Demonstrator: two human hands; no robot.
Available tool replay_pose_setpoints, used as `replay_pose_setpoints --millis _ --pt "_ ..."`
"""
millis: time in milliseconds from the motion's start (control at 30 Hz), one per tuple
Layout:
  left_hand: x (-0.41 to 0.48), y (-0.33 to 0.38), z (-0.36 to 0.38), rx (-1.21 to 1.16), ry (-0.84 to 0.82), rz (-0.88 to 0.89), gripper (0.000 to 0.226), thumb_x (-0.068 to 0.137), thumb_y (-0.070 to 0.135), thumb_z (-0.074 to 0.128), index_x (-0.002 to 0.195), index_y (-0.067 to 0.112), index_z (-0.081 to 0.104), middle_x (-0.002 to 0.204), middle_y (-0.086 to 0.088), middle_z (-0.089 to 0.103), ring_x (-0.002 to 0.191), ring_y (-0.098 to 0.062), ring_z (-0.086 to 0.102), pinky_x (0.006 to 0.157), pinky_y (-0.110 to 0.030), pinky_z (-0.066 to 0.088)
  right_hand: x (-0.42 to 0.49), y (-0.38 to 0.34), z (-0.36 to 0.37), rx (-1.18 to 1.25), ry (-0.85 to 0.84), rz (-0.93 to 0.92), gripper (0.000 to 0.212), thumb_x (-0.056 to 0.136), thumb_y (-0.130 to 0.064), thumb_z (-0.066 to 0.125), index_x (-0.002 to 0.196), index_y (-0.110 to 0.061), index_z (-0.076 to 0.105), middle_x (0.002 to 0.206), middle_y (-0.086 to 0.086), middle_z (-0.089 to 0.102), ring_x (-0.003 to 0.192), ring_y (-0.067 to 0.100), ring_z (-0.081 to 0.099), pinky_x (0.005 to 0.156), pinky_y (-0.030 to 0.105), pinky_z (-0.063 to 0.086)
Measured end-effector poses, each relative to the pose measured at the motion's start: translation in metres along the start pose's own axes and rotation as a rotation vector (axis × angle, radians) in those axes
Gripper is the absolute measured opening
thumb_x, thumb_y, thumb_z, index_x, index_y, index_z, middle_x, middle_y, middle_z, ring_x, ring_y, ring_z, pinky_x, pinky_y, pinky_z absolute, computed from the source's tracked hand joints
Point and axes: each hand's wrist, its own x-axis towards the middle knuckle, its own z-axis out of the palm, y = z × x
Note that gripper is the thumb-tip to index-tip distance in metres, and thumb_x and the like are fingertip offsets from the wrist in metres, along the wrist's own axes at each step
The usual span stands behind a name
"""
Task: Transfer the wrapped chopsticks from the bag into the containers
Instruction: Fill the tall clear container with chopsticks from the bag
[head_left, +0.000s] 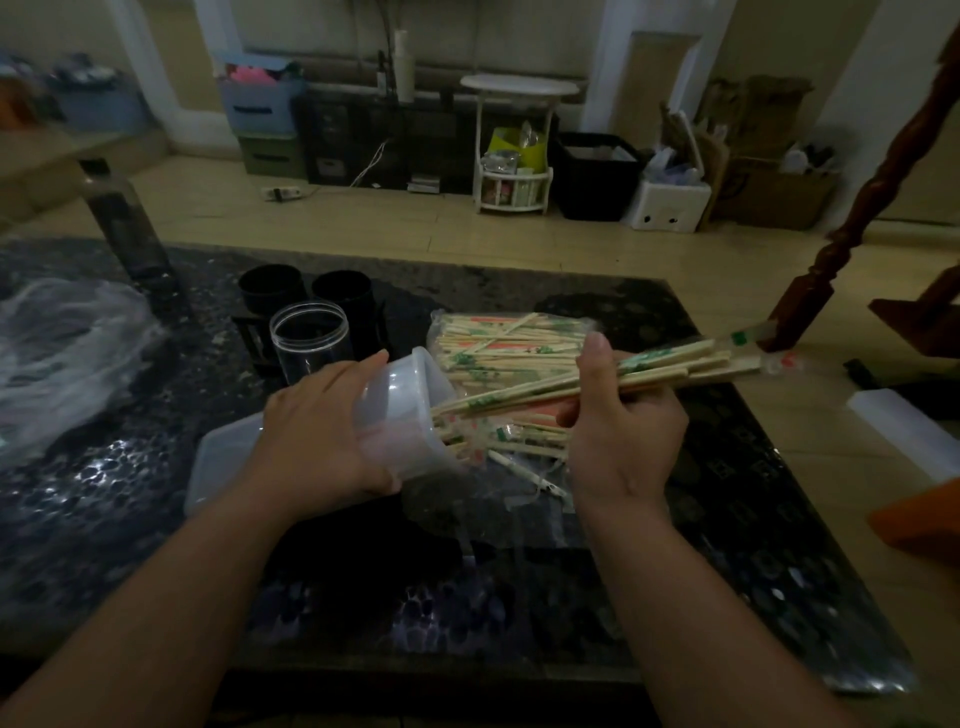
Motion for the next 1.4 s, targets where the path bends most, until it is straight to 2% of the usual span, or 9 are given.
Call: replay_pose_setpoints --millis 100,233,367,533,700,900,1067,1233,1400 --pt "0.001 0.003 0.001 0.002 0.001 0.01 0.13 0.044 0.05 0.089 0.151 0.04 0.016 0.151 0.008 0.031 0.135 -0.017 0.032 0.105 -0.039 0.023 -0.001 0.002 0.001 -0.035 -0.082 0.163 0.019 0.088 -0.035 0.07 0.084 -0.017 0.069 0.079 -0.002 0.075 0.078 0.013 0.072 0.073 0.033 0.06" --pt "0.002 0.005 0.002 0.024 -0.013 0.011 0.131 0.042 0.055 0.086 0.152 0.04 0.016 0.15 0.008 0.032 0.135 -0.017 0.032 0.104 -0.039 0.024 -0.008 0.007 0.004 -0.018 -0.525 0.506 0.01 0.084 -0.016 0.075 0.093 -0.016 0.071 0.082 0.001 0.075 0.071 0.011 0.071 0.072 0.035 0.059" --pt "0.002 0.002 0.001 0.001 -0.002 0.01 0.131 0.038 0.058 0.082 0.151 0.04 0.018 0.149 0.008 0.034 0.134 -0.018 0.033 0.103 -0.04 0.026 -0.001 0.014 0.008 0.204 -0.221 0.523 0.025 0.089 -0.002 0.063 0.074 -0.018 0.052 0.057 0.0 0.053 0.045 0.007 0.047 0.043 0.023 0.042" --pt "0.002 0.002 0.001 0.0 0.001 0.019 0.13 0.042 0.052 0.088 0.151 0.04 0.019 0.149 0.007 0.034 0.133 -0.018 0.035 0.103 -0.04 0.026 -0.005 0.025 0.005 -0.074 -0.565 0.588 0.013 0.083 -0.01 0.074 0.091 -0.019 0.069 0.081 0.007 0.072 0.063 0.016 0.062 0.051 0.03 0.052" --pt "0.001 0.002 0.002 -0.012 -0.004 0.018 0.13 0.039 0.055 0.086 0.151 0.04 0.021 0.148 0.007 0.035 0.133 -0.018 0.035 0.104 -0.039 0.025 0.0 0.023 0.006 0.033 -0.271 0.51 0.017 0.092 -0.004 0.057 0.08 -0.015 0.057 0.071 0.003 0.058 0.059 0.012 0.053 0.053 0.025 0.048" --pt "0.001 0.004 0.0 -0.03 -0.002 0.011 0.13 0.04 0.053 0.087 0.15 0.04 0.021 0.148 0.007 0.035 0.133 -0.018 0.035 0.105 -0.039 0.024 0.0 0.04 0.003 -0.387 -0.578 0.258 0.013 0.09 -0.015 0.064 0.093 -0.02 0.075 0.098 -0.008 0.073 0.095 0.012 0.068 0.084 0.034 0.055" --pt "0.002 0.001 -0.001 -0.041 0.028 0.0 0.129 0.042 0.048 0.091 0.151 0.039 0.022 0.147 0.007 0.036 0.132 -0.018 0.036 0.104 -0.04 0.026 0.019 0.03 -0.01 -0.669 -0.484 0.09 0.021 0.088 -0.013 0.063 0.072 -0.026 0.062 0.078 -0.009 0.064 0.077 0.011 0.061 0.065 0.025 0.044" --pt "0.002 0.003 -0.003 -0.043 0.056 -0.028 0.129 0.042 0.046 0.092 0.151 0.039 0.022 0.147 0.007 0.037 0.132 -0.018 0.036 0.104 -0.039 0.027 0.028 0.044 -0.022 -1.279 -0.857 0.131 0.019 0.085 -0.018 0.055 0.084 -0.016 0.074 0.09 0.005 0.071 0.087 0.026 0.065 0.073 0.028 0.049" --pt "0.002 0.004 -0.004 -0.055 0.05 -0.031 0.128 0.043 0.046 0.092 0.151 0.04 0.022 0.147 0.008 0.036 0.132 -0.017 0.035 0.104 -0.038 0.026 0.018 0.064 -0.02 -1.472 -1.077 0.293 0.028 0.085 -0.02 0.054 0.104 -0.01 0.072 0.106 0.01 0.071 0.094 0.025 0.067 0.087 0.031 0.053"
